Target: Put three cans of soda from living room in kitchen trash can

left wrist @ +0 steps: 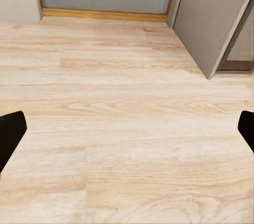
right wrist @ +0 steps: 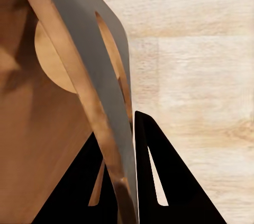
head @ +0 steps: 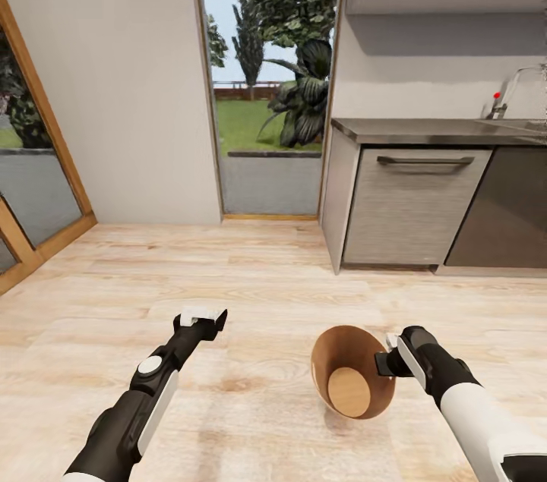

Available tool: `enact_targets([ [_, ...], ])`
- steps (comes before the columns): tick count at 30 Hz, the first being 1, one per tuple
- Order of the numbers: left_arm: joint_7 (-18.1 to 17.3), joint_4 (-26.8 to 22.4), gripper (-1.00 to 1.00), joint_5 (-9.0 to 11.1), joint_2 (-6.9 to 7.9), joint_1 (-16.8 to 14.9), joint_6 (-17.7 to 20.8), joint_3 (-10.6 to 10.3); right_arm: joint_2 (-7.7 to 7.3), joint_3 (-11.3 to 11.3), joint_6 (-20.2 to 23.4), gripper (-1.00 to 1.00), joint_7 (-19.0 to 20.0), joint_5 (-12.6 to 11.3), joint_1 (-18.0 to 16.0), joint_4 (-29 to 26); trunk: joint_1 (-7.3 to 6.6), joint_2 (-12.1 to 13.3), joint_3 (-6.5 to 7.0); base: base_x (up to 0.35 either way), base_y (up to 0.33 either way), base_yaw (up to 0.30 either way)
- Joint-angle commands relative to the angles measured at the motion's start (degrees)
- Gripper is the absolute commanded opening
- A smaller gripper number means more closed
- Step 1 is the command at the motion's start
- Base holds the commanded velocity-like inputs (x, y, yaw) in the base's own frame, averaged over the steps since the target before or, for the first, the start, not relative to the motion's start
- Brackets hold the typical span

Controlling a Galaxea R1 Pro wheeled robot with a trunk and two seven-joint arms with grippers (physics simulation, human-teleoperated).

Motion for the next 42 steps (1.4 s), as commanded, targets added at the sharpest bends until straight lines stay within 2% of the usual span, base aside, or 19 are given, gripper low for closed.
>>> enact_targets([
  [1,0.00,0.01,1.00,0.00,0.00,0.00,0.01,0.00,0.01,-0.10,0.00,-1.00,0.65,-0.86,-0.02,-0.01,-0.03,0.02,0.23,0.000,0.000,0.000],
  [7,0.00,0.11,1.00,0.00,0.01,0.00,0.00,0.00,0.00,-0.06,0.00,-1.00,2.72,-0.87,-0.02,0.00,-1.34,2.42,1.31,0.000,0.000,0.000],
  [30,0.04,0.10,1.00,0.00,-0.07,0.00,0.05,0.05,0.10,-0.12,0.00,-1.00,2.78,-1.03,-0.02,-1.17,-6.40,11.65,5.44,0.000,0.000,0.001],
  [42,0.03,0.10,1.00,0.00,-0.07,0.00,0.05,0.09,0.24,-0.20,0.00,-1.00,2.72,-1.13,-0.02,-1.23,-9.03,16.46,7.74,0.000,0.000,0.189],
])
